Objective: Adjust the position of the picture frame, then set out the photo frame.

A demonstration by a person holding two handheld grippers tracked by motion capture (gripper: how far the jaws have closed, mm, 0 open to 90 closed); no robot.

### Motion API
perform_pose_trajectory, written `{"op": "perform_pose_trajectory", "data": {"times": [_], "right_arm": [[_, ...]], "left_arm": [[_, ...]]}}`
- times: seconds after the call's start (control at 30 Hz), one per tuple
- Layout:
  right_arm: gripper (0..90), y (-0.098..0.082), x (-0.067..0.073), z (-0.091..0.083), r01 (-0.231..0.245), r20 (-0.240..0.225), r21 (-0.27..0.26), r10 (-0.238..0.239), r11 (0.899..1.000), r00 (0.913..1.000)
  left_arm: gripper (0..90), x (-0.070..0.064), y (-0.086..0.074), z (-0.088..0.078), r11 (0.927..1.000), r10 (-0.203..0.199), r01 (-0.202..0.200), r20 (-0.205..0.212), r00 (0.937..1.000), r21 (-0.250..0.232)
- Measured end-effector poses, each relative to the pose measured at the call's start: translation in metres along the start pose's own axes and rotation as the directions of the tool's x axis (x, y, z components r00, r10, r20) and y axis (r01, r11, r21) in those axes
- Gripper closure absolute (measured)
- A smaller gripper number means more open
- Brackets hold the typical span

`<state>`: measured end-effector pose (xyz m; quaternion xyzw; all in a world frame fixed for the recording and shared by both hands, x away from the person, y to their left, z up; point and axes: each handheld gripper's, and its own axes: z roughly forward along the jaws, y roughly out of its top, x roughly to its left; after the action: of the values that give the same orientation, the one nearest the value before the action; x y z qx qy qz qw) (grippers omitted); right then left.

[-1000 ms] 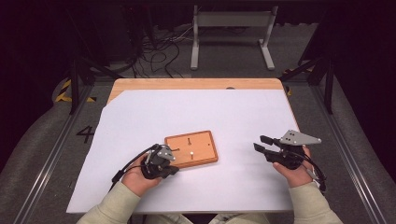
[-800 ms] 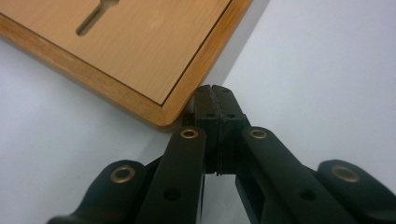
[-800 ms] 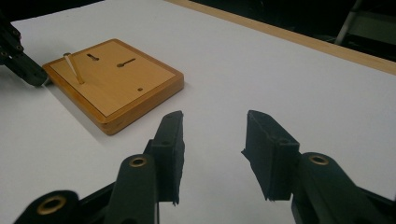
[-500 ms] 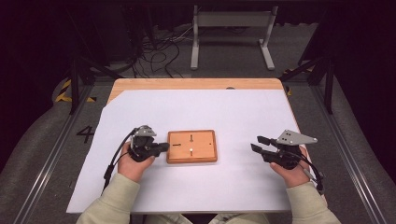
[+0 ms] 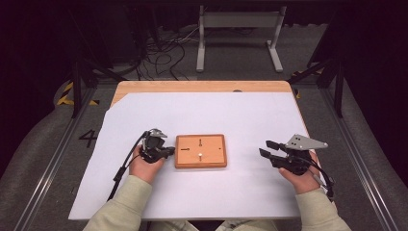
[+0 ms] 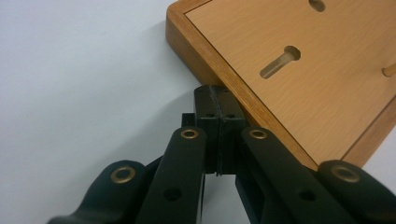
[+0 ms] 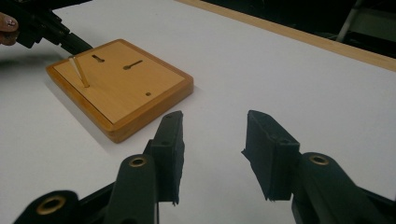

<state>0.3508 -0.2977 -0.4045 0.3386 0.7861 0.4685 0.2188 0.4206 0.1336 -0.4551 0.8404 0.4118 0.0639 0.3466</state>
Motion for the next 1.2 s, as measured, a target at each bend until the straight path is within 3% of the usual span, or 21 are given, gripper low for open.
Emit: {"op": "perform_pose_trajectory", "data": {"times": [0.17, 0.27, 0.33, 0.4, 0.57, 0.67, 0.77, 0.83, 0.9, 0.97, 1.03, 1.2], "right_arm": [[57.6, 0.0, 0.001, 0.001, 0.002, 0.0, 0.0, -0.002, 1.0, 1.0], [57.6, 0.0, 0.0, 0.001, 0.002, 0.0, 0.003, -0.002, 1.0, 1.0], [57.7, 0.0, 0.0, 0.001, 0.002, -0.002, 0.002, -0.002, 1.0, 1.0], [57.8, 0.0, 0.0, 0.0, 0.0, -0.002, -0.003, 0.0, 1.0, 1.0], [58.0, 0.0, -0.001, -0.002, -0.005, -0.007, -0.006, 0.004, 1.0, 1.0], [57.9, 0.001, 0.0, -0.004, -0.008, -0.006, -0.008, 0.008, 1.0, 1.0], [57.7, 0.001, 0.0, -0.004, -0.006, -0.005, -0.009, 0.006, 1.0, 1.0], [57.5, 0.001, 0.0, -0.005, -0.006, -0.004, -0.008, 0.006, 1.0, 1.0], [57.0, 0.001, -0.001, -0.006, -0.011, -0.005, -0.01, 0.011, 1.0, 0.9999], [56.6, 0.001, -0.001, -0.006, -0.016, -0.008, -0.011, 0.016, 1.0, 0.9998], [56.2, 0.001, -0.002, -0.007, -0.016, -0.01, -0.014, 0.016, 1.0, 0.9998], [55.8, 0.002, -0.002, -0.007, -0.016, -0.013, -0.017, 0.016, 1.0, 0.9998]], "left_arm": [[90.0, -0.018, 0.008, 0.012, 0.9994, 0.035, -0.035, 0.038, 0.9987, -0.006], [89.9, -0.02, 0.009, 0.014, 0.9989, 0.043, -0.042, 0.046, 0.998, -0.019], [89.8, -0.02, 0.008, 0.013, 0.9988, 0.041, -0.039, 0.048, 0.998, -0.03], [85.9, -0.021, 0.007, 0.007, 0.9964, 0.068, -0.066, 0.024, 0.9974, -0.052], [79.0, -0.034, 0.004, -0.016, 0.9755, 0.153, -0.146, 0.028, 0.9879, -0.165], [73.6, -0.04, 0.0, -0.024, 0.9648, 0.175, -0.162, 0.045, 0.9835, -0.207], [70.2, -0.045, -0.001, -0.027, 0.9605, 0.179, -0.159, 0.069, 0.9814, -0.228], [62.2, -0.048, -0.001, -0.028, 0.956, 0.18, -0.151, 0.097, 0.9788, -0.251], [52.2, -0.051, -0.002, -0.027, 0.9518, 0.179, -0.147, 0.098, 0.9791, -0.27], [50.9, -0.053, -0.003, -0.026, 0.9505, 0.179, -0.14, 0.121, 0.9764, -0.277], [50.8, -0.056, -0.003, -0.025, 0.9428, 0.188, -0.14, 0.138, 0.9723, -0.303], [46.0, -0.065, -0.001, -0.019, 0.9339, 0.214, -0.157, 0.152, 0.9649, -0.321]]}}
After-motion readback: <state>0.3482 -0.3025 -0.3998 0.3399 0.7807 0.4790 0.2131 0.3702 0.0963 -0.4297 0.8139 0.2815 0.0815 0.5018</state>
